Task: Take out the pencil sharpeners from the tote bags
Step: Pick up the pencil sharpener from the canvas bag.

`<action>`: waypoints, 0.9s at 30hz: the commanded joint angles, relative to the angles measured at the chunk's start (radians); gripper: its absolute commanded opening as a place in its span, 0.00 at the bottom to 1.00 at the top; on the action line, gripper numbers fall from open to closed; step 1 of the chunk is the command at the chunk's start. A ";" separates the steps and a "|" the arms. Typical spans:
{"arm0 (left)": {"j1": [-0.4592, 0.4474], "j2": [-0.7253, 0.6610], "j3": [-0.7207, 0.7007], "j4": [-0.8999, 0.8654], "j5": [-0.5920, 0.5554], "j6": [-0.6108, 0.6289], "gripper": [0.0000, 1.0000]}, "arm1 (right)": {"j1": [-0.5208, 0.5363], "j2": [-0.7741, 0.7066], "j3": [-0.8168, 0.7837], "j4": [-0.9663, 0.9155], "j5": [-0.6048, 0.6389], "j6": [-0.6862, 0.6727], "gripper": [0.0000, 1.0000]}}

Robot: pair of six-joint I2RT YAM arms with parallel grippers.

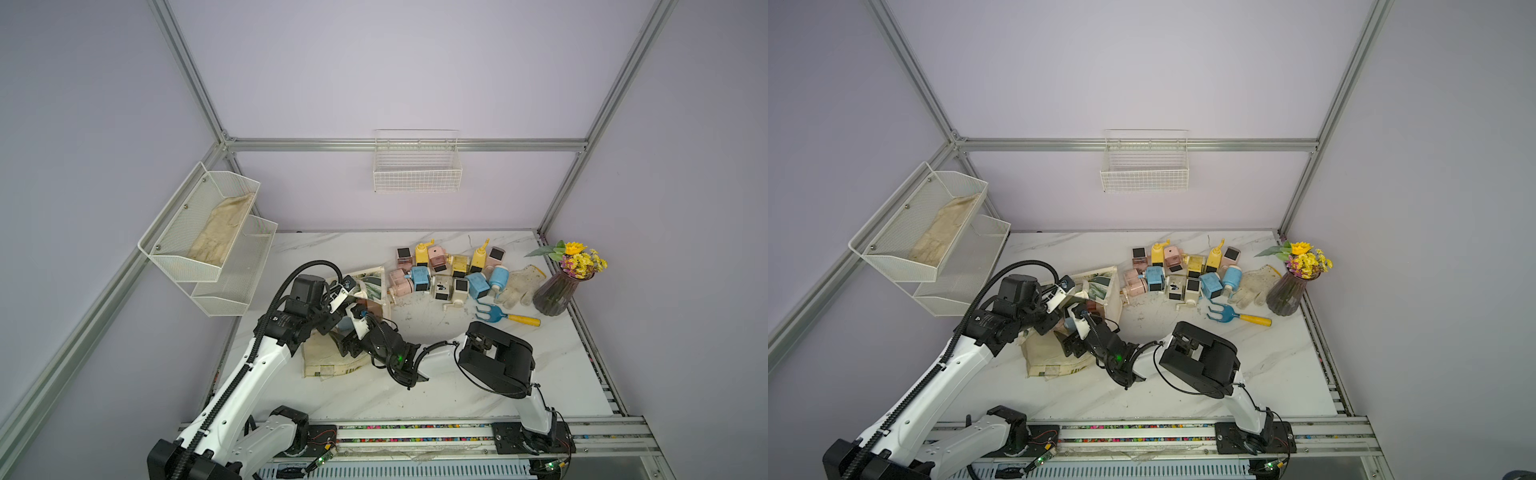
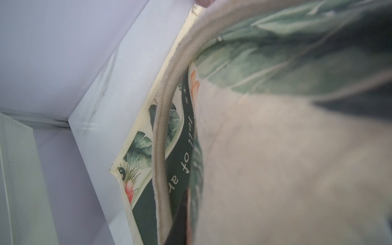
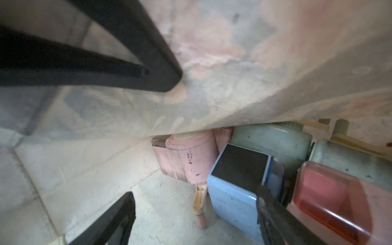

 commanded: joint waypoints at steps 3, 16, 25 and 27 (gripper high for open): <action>0.010 0.025 0.152 0.154 0.043 0.156 0.00 | -0.027 0.068 0.092 0.016 0.111 -0.050 0.94; 0.022 0.035 0.174 0.154 0.190 0.136 0.00 | -0.059 0.229 0.258 0.115 -0.177 -0.357 0.97; 0.041 0.063 0.174 0.163 0.222 0.129 0.00 | -0.116 0.383 0.466 -0.055 -0.298 -0.363 0.97; 0.044 0.070 0.176 0.165 0.224 0.122 0.00 | -0.116 0.396 0.503 -0.138 -0.384 -0.403 0.97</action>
